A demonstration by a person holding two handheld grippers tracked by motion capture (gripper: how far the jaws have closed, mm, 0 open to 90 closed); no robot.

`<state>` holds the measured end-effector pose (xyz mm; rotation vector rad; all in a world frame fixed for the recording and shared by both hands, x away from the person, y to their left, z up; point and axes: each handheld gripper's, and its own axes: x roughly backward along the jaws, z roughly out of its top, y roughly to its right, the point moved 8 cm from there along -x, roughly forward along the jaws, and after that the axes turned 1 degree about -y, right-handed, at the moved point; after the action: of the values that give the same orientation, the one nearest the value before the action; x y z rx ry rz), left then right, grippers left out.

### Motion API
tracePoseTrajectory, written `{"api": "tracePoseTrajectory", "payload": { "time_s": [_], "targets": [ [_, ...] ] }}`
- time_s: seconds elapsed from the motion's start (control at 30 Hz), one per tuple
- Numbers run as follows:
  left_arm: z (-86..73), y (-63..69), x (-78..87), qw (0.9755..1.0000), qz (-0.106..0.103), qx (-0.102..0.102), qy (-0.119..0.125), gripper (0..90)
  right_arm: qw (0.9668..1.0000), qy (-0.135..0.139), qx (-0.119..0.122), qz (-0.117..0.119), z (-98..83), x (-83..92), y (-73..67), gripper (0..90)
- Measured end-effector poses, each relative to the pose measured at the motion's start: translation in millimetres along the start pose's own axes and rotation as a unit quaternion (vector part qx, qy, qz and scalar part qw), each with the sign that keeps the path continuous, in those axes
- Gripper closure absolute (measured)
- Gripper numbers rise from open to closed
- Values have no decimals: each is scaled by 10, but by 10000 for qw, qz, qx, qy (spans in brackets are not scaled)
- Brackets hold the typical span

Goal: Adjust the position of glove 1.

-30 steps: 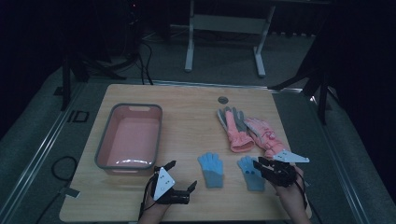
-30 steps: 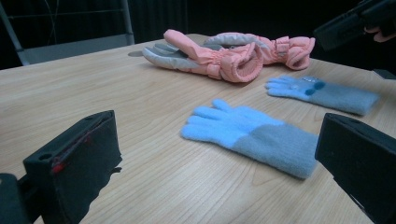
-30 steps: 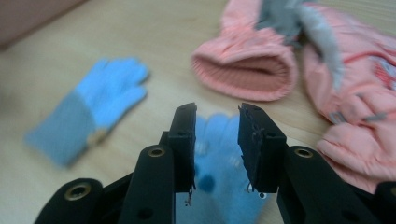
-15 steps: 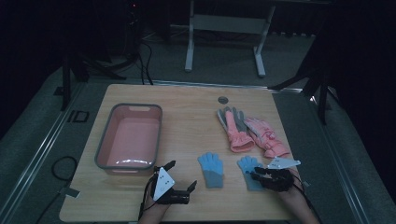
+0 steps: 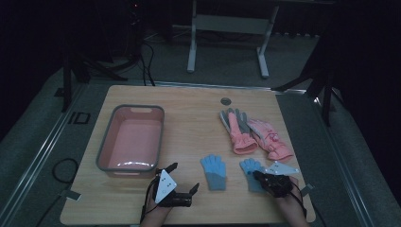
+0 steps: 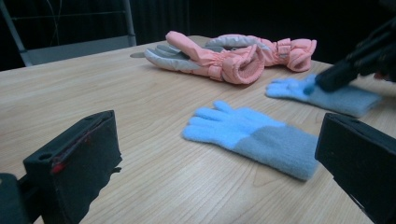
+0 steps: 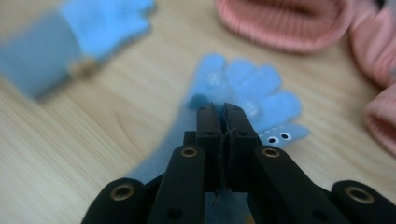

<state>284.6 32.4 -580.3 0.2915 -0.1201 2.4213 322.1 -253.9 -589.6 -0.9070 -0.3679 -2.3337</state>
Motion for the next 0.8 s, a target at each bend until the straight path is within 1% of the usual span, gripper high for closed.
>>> {"api": "tracePoseTrajectory", "payload": {
  "time_s": [0.07, 0.13, 0.17, 0.23, 0.3, 0.33, 0.4, 0.53, 0.57, 0.6, 0.63, 0.67, 0.7, 0.73, 0.8],
  "targets": [
    [0, 0, -1, 10000, 2, -6, -4, 1, 9998, 128, -35, -119, 141, 83, -21, 866],
    [0, 1, 0, 10000, -1, -10, -2, 1, 9996, 243, -111, -135, 280, 160, -41, 865],
    [0, 1, -1, 10000, 0, -9, -3, 1, 9991, 334, -160, -184, 384, 219, -58, 865],
    [0, 0, -1, 10000, 9, -10, -5, 1, 9985, 464, -219, -189, 551, 303, -94, 865],
    [1, 2, -2, 10000, 3, 0, 2, 1, 9976, 583, -203, -299, 704, 373, -128, 865],
    [2, 2, -2, 10000, 4, 4, 7, 1, 9974, 614, -177, -325, 773, 399, -147, 865],
    [1, -1, 0, 10000, -5, -8, -2, 1, 9966, 728, -213, -333, 903, 438, -182, 865],
    [3, -1, 0, 10000, -22, 13, 11, 1, 9956, 892, -145, -250, 1112, 459, -293, 865],
    [2, -1, -1, 10000, -25, 11, 11, 1, 9953, 927, -152, -216, 1148, 447, -329, 865],
    [2, -1, -1, 10000, -28, 8, 11, 1, 9954, 942, -160, -119, 1179, 428, -376, 866],
    [1, -1, 0, 10000, -30, 1, 5, 1, 9956, 925, -141, -80, 1201, 401, -424, 866],
    [1, -1, 0, 10000, -30, 1, 5, 1, 9956, 925, -141, -80, 1201, 401, -424, 866],
    [2, -2, 0, 10000, -34, 6, 14, 1, 9956, 927, -117, -39, 1220, 372, -476, 866],
    [2, -2, 1, 10000, -35, 13, 16, 1, 9957, 919, -37, 136, 1249, 308, -592, 865],
    [2, -4, 2, 10000, -43, 17, 14, 1, 9957, 897, 24, 248, 1265, 245, -692, 866]
  ]
}}
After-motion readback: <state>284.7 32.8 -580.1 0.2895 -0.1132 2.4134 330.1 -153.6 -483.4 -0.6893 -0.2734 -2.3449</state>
